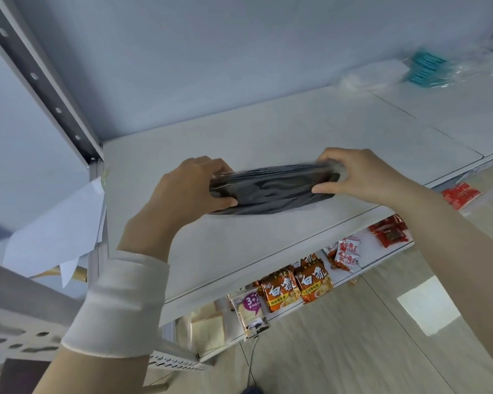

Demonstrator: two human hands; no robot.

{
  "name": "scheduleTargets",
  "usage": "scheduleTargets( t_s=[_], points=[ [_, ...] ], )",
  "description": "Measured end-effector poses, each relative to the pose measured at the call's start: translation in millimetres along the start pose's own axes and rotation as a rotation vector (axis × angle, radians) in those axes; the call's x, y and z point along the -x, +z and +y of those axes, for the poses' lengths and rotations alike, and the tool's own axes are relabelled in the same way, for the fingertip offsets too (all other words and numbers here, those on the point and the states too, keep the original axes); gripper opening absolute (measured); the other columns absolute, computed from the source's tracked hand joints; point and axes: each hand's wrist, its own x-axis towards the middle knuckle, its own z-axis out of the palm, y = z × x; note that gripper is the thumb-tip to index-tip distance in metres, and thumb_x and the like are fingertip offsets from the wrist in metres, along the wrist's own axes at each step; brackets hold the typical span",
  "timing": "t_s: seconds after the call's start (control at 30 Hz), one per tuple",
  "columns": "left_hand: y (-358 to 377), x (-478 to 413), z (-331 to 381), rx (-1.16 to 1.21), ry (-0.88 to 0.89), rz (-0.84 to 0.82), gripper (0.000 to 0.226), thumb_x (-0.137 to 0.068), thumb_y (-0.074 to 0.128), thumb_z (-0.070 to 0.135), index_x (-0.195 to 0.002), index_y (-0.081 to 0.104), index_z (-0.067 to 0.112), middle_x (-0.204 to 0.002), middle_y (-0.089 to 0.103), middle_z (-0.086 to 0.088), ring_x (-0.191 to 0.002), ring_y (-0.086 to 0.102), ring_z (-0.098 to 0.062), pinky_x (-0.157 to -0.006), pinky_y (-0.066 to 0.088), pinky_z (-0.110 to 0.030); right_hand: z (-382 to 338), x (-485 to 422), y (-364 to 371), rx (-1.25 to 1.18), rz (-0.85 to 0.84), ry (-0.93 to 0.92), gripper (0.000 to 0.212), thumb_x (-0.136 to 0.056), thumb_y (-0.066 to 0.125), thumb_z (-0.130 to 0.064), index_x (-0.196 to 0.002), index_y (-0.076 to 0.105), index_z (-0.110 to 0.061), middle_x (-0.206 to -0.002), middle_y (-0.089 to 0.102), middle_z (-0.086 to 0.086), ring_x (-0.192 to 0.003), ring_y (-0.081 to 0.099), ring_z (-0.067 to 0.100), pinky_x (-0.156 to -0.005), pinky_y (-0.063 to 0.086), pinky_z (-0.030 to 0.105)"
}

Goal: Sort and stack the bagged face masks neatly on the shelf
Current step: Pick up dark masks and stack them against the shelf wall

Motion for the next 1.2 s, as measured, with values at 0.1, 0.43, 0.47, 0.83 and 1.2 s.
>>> scheduleTargets(
  t_s=[0.1,0.43,0.47,0.83,1.2],
  points=[
    [-14,-5,15,-0.207,0.095,-0.051,0.066,-0.072,0.071,0.049,-0.131,0.046,0.033,-0.128,0.052,0.007,-0.123,0.040,-0.018,-0.098,0.030,-0.035,-2,-4,-5,0.125,-0.076,-0.008,0.027,-0.077,0.074,-0.030,-0.096,0.056,-0.026,-0.102,0.065,0.000,-0.094,0.059,0.020,-0.085,0.049,0.039],
    [-7,-27,29,-0.347,0.105,-0.229,0.026,-0.081,0.065,0.041,-0.097,0.052,0.025,-0.077,0.050,0.010,-0.079,0.049,-0.018,-0.067,0.033,-0.027,-30,-28,7,0.587,-0.189,-0.153,0.053,-0.083,0.062,-0.049,-0.125,0.044,-0.023,-0.108,0.059,-0.003,-0.087,0.050,0.016,-0.067,0.038,0.029],
    [-9,-28,30,-0.349,0.108,-0.240,0.025,-0.081,0.065,0.041,-0.095,0.051,0.025,-0.074,0.049,0.012,-0.079,0.050,-0.018,-0.067,0.033,-0.027,-31,-29,8,0.610,-0.170,-0.151,0.049,-0.084,0.060,-0.050,-0.122,0.047,-0.021,-0.099,0.060,-0.001,-0.082,0.046,0.016,-0.062,0.035,0.028],
    [23,-11,74,0.958,0.000,0.356,0.121,-0.068,0.078,0.041,-0.149,-0.008,0.018,-0.156,0.014,-0.007,-0.143,0.021,-0.020,-0.112,0.029,-0.028,-13,43,0,-0.110,0.075,0.181,0.044,-0.080,0.064,-0.041,-0.115,0.056,-0.017,-0.100,0.060,-0.004,-0.090,0.058,0.011,-0.071,0.048,0.011],
    [145,-43,240,1.479,-0.238,-0.520,0.055,-0.068,0.079,0.030,-0.115,0.062,0.006,-0.101,0.073,-0.007,-0.090,0.071,-0.020,-0.080,0.057,-0.033,61,201,15,-0.798,0.453,0.669,0.014,-0.084,0.065,-0.014,-0.077,0.060,-0.024,-0.046,0.057,-0.017,-0.040,0.050,-0.003,-0.042,0.035,0.008]
  ],
)
